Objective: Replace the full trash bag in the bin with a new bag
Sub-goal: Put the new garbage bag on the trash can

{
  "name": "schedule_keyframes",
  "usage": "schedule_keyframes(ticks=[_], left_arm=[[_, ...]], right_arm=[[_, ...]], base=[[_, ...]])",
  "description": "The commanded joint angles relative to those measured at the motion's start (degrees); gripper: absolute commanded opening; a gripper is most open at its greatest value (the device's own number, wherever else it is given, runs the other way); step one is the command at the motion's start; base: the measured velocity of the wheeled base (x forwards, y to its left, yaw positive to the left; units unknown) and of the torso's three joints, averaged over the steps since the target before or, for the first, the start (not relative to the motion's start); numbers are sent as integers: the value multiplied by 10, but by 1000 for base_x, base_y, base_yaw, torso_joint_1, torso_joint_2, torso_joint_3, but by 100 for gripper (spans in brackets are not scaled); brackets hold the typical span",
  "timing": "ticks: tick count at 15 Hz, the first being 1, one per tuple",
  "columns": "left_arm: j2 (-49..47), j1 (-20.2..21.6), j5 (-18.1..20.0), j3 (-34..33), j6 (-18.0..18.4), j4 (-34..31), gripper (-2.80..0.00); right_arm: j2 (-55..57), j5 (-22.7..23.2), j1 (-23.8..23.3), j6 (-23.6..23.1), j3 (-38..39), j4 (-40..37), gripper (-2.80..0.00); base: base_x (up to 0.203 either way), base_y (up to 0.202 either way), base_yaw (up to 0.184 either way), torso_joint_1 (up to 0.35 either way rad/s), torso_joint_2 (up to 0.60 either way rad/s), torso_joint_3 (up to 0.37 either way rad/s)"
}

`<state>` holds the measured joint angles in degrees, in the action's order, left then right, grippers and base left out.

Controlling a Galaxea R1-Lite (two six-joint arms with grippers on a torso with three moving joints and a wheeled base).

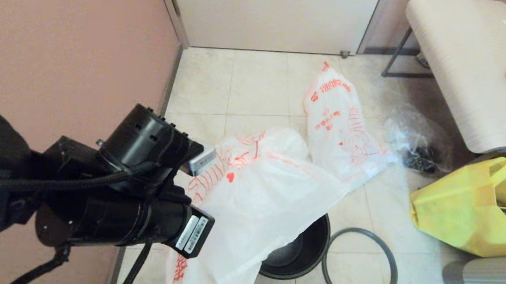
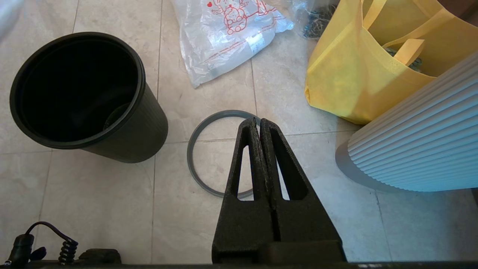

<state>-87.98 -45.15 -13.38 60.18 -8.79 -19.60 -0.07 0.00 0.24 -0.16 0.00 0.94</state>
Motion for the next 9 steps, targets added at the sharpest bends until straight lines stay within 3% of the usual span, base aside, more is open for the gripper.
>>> schedule_keyframes(ticks=[1,4,6,9], left_arm=[[-28,-23,9,49,-23,-28,-280],[-42,-60,25,90,-49,-50,-280],[-49,-68,26,119,-51,-62,-280],[-63,-74,45,168,-84,-83,-280]], right_arm=[[1,0,0,0,4,0,-280],[1,0,0,0,4,0,-280],[1,0,0,0,4,0,-280],[1,0,0,-1,4,0,-280]], base=[[0,0,0,0,0,0],[0,0,0,0,0,0],[0,0,0,0,0,0],[0,0,0,0,0,0]])
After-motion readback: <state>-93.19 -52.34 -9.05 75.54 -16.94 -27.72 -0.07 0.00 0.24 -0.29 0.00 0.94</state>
